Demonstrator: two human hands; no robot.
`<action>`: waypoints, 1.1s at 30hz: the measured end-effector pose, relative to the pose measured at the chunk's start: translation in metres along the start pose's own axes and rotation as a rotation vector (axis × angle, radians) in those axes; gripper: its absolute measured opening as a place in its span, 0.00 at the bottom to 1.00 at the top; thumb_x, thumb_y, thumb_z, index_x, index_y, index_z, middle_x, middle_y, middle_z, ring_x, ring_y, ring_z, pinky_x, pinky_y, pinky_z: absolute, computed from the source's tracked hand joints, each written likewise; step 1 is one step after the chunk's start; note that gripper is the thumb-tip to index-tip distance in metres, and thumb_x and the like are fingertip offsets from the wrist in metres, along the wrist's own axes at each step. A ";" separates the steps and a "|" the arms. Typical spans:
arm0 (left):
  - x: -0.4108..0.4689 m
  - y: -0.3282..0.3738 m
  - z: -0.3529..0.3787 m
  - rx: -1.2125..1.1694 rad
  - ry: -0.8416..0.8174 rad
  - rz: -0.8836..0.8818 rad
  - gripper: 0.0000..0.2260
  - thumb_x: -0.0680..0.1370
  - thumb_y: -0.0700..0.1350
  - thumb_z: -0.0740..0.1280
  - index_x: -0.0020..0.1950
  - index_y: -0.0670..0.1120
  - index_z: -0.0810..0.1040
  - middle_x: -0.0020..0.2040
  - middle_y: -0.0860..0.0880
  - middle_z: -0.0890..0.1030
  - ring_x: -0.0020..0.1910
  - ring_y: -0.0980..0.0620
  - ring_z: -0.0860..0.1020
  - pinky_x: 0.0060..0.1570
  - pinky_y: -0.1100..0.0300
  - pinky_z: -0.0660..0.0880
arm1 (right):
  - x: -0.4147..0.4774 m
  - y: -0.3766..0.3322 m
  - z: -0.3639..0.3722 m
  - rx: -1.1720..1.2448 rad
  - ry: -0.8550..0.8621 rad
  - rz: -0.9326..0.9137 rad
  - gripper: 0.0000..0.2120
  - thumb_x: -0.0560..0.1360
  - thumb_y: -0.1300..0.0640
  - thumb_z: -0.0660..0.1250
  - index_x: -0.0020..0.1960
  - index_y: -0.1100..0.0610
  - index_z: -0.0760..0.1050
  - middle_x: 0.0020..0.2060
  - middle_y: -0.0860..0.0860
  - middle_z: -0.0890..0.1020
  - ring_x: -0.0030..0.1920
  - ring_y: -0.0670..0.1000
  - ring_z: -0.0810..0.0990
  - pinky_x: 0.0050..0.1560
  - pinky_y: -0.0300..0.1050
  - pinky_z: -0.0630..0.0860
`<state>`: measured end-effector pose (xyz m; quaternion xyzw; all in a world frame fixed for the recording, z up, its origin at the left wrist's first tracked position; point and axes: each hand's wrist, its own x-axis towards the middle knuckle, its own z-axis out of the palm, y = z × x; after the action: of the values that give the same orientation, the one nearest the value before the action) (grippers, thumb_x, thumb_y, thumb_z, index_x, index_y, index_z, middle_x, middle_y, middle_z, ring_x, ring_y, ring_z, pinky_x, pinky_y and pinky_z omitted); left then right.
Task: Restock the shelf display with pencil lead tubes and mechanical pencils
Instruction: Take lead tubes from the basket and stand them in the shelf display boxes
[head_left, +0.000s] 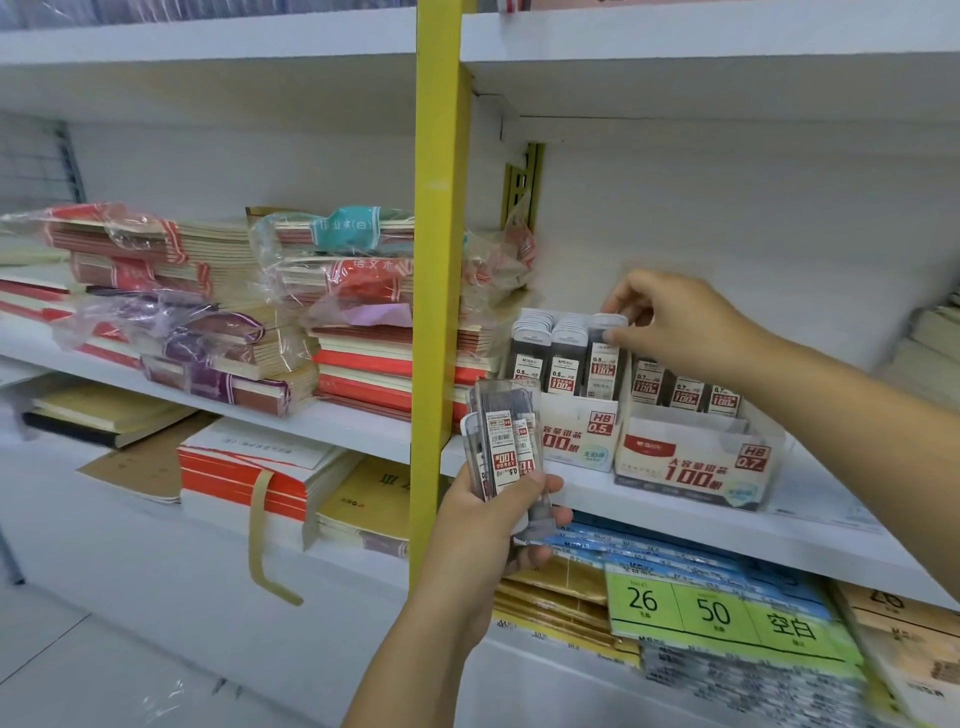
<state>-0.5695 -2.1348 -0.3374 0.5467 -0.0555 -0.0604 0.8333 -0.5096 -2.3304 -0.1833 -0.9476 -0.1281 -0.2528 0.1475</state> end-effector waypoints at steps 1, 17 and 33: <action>0.000 0.000 -0.001 -0.001 0.000 -0.001 0.09 0.79 0.45 0.70 0.58 0.52 0.78 0.47 0.49 0.88 0.44 0.50 0.87 0.29 0.61 0.78 | 0.000 0.003 0.003 -0.035 0.025 -0.007 0.05 0.74 0.52 0.71 0.48 0.49 0.77 0.44 0.44 0.77 0.48 0.47 0.74 0.41 0.41 0.67; -0.011 0.002 0.004 0.030 -0.171 0.025 0.12 0.80 0.44 0.69 0.64 0.50 0.77 0.53 0.49 0.87 0.50 0.47 0.86 0.36 0.59 0.81 | -0.076 -0.030 0.010 0.364 -0.015 0.023 0.11 0.71 0.42 0.68 0.53 0.38 0.76 0.39 0.38 0.82 0.42 0.36 0.79 0.37 0.28 0.74; -0.020 -0.004 0.007 -0.036 -0.300 -0.037 0.14 0.80 0.39 0.69 0.63 0.51 0.79 0.57 0.45 0.86 0.55 0.41 0.85 0.43 0.52 0.83 | -0.123 -0.032 0.044 0.738 -0.051 0.264 0.07 0.71 0.56 0.75 0.46 0.53 0.77 0.38 0.48 0.84 0.37 0.46 0.83 0.39 0.37 0.79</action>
<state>-0.5907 -2.1393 -0.3390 0.5173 -0.1682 -0.1578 0.8242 -0.6035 -2.3066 -0.2765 -0.8452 -0.0911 -0.1451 0.5062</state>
